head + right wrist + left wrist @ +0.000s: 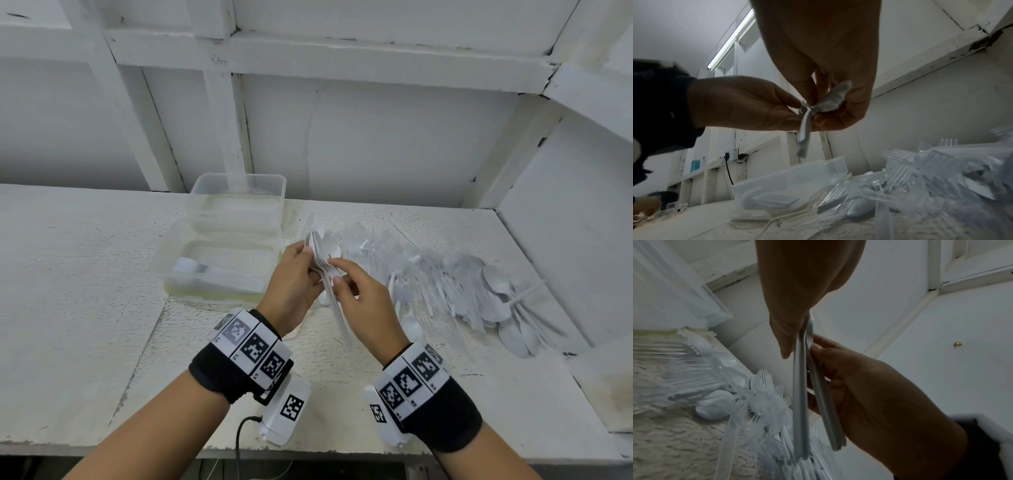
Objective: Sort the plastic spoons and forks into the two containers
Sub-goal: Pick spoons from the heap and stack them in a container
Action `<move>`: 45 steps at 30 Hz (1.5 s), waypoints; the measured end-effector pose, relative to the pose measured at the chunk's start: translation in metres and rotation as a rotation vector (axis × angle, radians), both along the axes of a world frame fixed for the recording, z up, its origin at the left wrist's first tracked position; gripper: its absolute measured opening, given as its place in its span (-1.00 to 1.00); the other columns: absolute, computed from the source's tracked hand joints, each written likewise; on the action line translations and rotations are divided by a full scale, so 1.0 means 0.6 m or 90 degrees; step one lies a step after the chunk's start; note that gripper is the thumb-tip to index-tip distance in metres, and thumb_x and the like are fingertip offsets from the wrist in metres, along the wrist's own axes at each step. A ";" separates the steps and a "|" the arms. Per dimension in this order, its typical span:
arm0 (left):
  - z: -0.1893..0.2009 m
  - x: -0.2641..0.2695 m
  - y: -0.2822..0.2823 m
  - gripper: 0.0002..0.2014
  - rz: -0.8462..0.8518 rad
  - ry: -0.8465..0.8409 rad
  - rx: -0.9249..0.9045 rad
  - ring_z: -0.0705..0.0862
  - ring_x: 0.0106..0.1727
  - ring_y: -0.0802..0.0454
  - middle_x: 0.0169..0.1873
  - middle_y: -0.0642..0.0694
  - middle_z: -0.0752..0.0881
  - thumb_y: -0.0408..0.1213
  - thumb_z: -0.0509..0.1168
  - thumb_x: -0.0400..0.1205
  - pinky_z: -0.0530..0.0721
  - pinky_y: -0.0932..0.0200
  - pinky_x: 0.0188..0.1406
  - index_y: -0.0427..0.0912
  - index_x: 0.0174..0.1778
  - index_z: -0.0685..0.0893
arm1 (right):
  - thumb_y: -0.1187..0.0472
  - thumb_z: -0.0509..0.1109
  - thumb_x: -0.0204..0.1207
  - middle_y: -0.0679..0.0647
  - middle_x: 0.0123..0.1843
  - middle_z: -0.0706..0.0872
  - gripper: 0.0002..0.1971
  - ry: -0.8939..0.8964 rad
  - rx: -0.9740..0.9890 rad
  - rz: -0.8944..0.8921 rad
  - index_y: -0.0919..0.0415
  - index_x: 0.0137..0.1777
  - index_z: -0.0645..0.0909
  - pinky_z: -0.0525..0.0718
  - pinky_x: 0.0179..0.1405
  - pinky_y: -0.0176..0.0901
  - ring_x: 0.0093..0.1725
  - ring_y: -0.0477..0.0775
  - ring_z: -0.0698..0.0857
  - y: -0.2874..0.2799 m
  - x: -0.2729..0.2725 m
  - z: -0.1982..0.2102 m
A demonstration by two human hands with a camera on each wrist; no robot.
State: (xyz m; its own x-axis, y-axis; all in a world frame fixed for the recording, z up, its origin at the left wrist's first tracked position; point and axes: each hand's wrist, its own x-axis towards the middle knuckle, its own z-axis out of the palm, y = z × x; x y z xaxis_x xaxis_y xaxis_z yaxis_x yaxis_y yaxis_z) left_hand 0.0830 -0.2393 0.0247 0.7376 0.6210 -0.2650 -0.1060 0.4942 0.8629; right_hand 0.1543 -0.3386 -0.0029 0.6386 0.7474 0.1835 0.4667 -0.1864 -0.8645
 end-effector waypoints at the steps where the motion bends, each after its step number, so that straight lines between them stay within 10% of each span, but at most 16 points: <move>1: -0.002 0.001 0.000 -0.73 0.004 0.001 0.000 0.70 -0.02 -0.12 0.03 -0.25 0.67 -0.32 -0.04 0.78 0.67 -0.01 0.11 -0.28 0.35 0.39 | 0.25 0.21 0.66 -0.06 -0.27 0.64 -0.67 0.011 0.000 0.003 0.04 0.38 0.55 0.52 -0.18 -0.49 -0.24 -0.11 0.62 0.000 0.000 0.001; 7: -0.007 0.001 -0.002 -0.79 0.000 -0.002 0.019 0.70 -0.22 -0.07 -0.02 -0.23 0.64 -0.28 -0.06 0.79 0.65 0.03 -0.21 -0.23 0.28 0.34 | 0.12 0.29 0.62 -0.08 0.12 0.59 -0.62 0.050 -0.016 0.049 -0.02 0.43 0.45 0.70 -0.04 -0.22 -0.01 -0.05 0.71 0.003 -0.007 0.002; 12: -0.005 -0.001 -0.007 -0.79 -0.035 0.051 0.064 0.37 -0.09 -0.15 -0.05 -0.18 0.49 -0.19 0.04 0.67 0.39 0.10 -0.17 -0.19 0.10 0.49 | 0.20 0.14 0.69 -0.09 -0.14 0.64 -0.62 0.024 -0.083 0.078 -0.01 0.48 0.34 0.53 -0.33 -0.53 -0.38 -0.25 0.60 -0.004 0.000 0.006; 15: -0.001 -0.008 0.004 -0.84 -0.074 0.076 0.103 0.65 -0.02 0.00 -0.02 -0.13 0.68 -0.27 0.09 0.73 0.55 0.08 0.12 -0.19 0.14 0.53 | 0.16 0.19 0.67 -0.12 -0.02 0.62 -0.64 0.028 -0.082 0.077 0.00 0.46 0.35 0.48 -0.22 -0.65 -0.22 -0.36 0.57 -0.011 0.008 0.011; 24: -0.006 -0.034 0.028 -0.69 -0.113 0.040 0.136 0.76 -0.04 -0.07 0.04 -0.28 0.73 -0.31 0.26 0.65 0.75 0.23 -0.08 -0.18 0.33 0.53 | 0.26 0.23 0.65 -0.15 -0.26 0.59 -0.68 0.127 -0.095 0.190 -0.13 0.31 0.46 0.61 -0.40 -0.23 -0.42 -0.13 0.58 -0.022 0.027 0.017; 31: -0.013 -0.048 0.046 -0.75 -0.015 0.025 0.091 0.77 -0.06 -0.09 0.02 -0.27 0.75 -0.33 0.26 0.65 0.77 0.17 -0.04 -0.23 0.24 0.53 | 0.12 0.30 0.61 -0.16 -0.17 0.60 -0.65 -0.037 -0.106 0.128 0.11 0.38 0.47 0.51 -0.24 -0.54 -0.25 -0.28 0.60 0.002 0.021 0.022; 36: -0.011 -0.073 0.063 -0.79 0.035 0.023 0.089 0.78 -0.07 -0.09 -0.05 -0.24 0.77 -0.33 0.28 0.64 0.78 0.18 -0.09 -0.20 0.17 0.52 | 0.18 0.32 0.59 -0.23 -0.27 0.61 -0.74 -0.081 -0.116 0.130 0.09 0.26 0.62 0.57 -0.18 -0.38 -0.23 -0.19 0.63 0.037 0.010 0.032; 45: 0.015 -0.164 0.186 -0.79 0.019 0.319 0.421 0.69 0.04 0.01 0.05 -0.06 0.70 -0.14 0.17 0.70 0.66 0.06 -0.03 -0.07 0.20 0.58 | 0.19 0.32 0.59 -0.08 -0.20 0.63 -0.74 -0.106 -0.185 0.204 0.13 0.25 0.63 0.46 -0.38 -0.55 -0.31 -0.25 0.55 0.151 0.001 0.069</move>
State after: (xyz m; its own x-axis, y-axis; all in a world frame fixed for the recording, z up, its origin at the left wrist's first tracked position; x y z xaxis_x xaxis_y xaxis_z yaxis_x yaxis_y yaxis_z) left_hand -0.0152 -0.1276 0.0336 0.6102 0.7812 -0.1320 0.3636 -0.1281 0.9227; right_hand 0.1550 -0.2479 0.0387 0.3470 0.9377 0.0175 0.6681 -0.2341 -0.7063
